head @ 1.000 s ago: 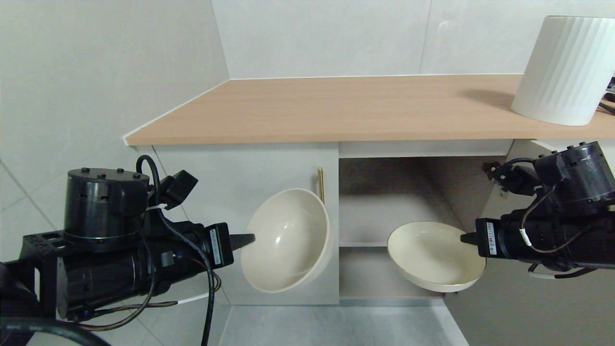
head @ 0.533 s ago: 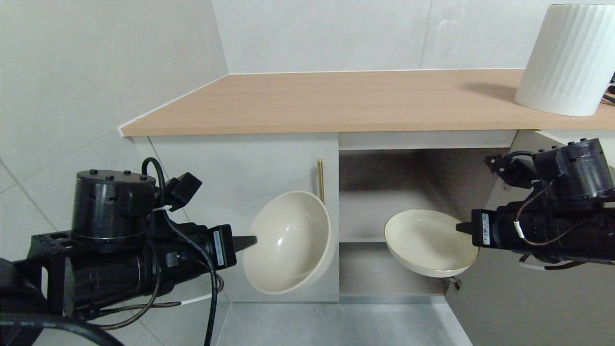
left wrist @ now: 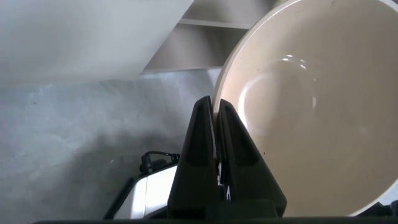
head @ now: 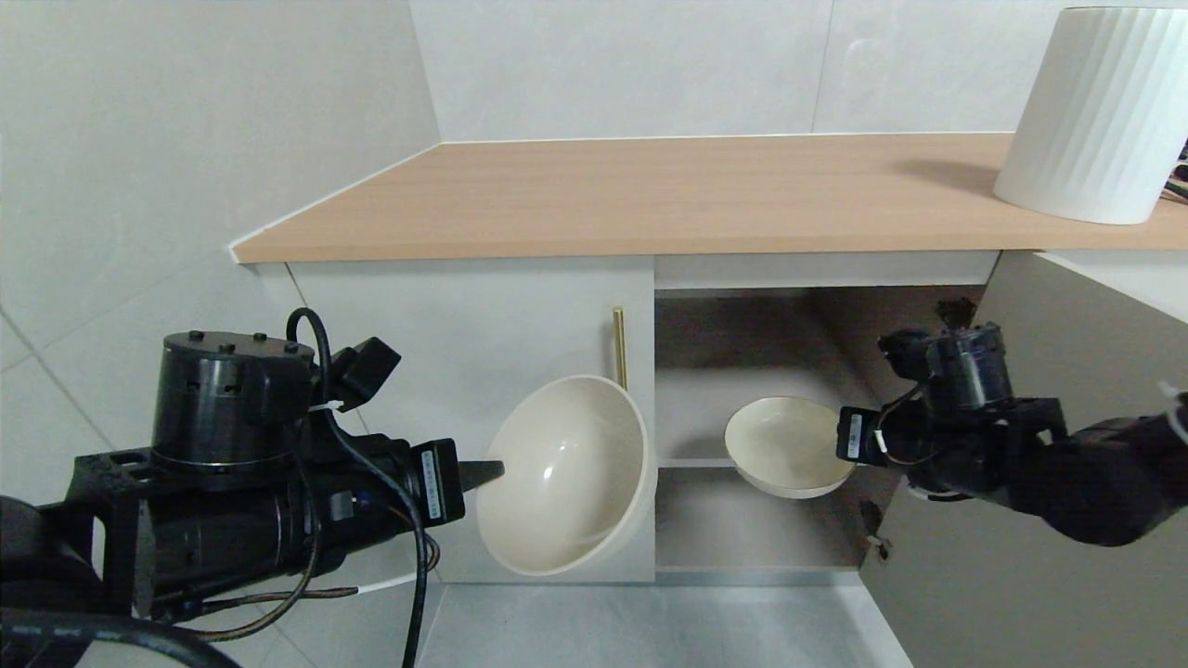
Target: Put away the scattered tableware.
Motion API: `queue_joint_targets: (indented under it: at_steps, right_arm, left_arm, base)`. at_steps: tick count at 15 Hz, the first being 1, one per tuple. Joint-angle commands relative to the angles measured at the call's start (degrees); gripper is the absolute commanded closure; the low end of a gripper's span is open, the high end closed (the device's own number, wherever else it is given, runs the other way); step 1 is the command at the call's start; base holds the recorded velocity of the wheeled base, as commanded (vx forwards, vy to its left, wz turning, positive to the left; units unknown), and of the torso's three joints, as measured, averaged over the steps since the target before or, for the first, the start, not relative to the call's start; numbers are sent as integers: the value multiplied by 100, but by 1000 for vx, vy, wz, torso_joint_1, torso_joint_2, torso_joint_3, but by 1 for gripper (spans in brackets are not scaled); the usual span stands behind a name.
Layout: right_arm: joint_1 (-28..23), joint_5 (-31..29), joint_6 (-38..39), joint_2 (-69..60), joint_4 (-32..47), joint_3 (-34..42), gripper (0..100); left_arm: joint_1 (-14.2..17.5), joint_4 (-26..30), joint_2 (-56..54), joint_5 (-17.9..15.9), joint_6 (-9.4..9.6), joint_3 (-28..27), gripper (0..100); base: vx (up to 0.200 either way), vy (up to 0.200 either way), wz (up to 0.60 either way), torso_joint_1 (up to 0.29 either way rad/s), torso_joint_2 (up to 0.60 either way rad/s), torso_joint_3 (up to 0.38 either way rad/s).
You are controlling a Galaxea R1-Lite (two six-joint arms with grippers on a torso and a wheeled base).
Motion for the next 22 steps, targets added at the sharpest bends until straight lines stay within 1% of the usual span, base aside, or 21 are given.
queue_joint_targets:
  at_steps: [1, 3, 5, 9, 11, 12, 14, 15, 16, 18, 22]
  right_arm:
    - [-216, -265, -58, 1567, -820, -241, 100]
    - [-313, -344, -58, 1945, -847, -583, 100]
    - [-418, -616, -58, 2358, -820, -1049, 100]
    - [-488, -810, -58, 2789, -794, -1717, 100]
    - [-506, -818, -67, 2920, -442, -2183, 100]
    - [-506, -818, -58, 3035, 32, -2658, 100]
    - [-550, -941, -58, 3298, 278, -3246, 100]
    - [-594, -1144, -58, 3465, 287, -3501, 100]
    - [-647, -1188, -50, 3553, 287, -3607, 100]
    - [-708, -1196, -41, 3668, 287, -3791, 100]
    - [-726, -1267, -41, 3799, 296, -4064, 100]
  left_arm:
    - [-27, -1, -10, 5, -1, -1, 100]
    - [-106, -1, -71, 23, -1, -1, 100]
    - [-176, -1, -54, 32, -10, 16, 100]
    - [-185, -1, -71, 32, -1, 16, 100]
    - [-185, -1, -36, 32, -1, 16, 100]
    - [-185, -1, -27, 32, -1, 16, 100]
    - [-185, 8, -45, 32, 16, 25, 100]
    - [-185, 8, -45, 32, 78, 25, 100]
    - [-185, 17, -36, 32, 148, 34, 100]
    - [-185, -1, -45, 32, 210, 43, 100]
    - [-185, -1, -18, 32, 210, 43, 100]
  base:
    - [0, 0, 0, 0, 0, 0]
    - [0, 0, 0, 0, 0, 0]
    - [0, 0, 0, 0, 0, 0]
    - [0, 0, 0, 0, 0, 0]
    - [0, 0, 0, 0, 0, 0]
    - [0, 0, 0, 0, 0, 0]
    - [0, 0, 0, 0, 0, 0]
    - [0, 0, 0, 0, 0, 0]
    - [0, 0, 0, 0, 0, 0]
    - [0, 0, 0, 0, 0, 0]
    - [0, 0, 0, 0, 0, 0]
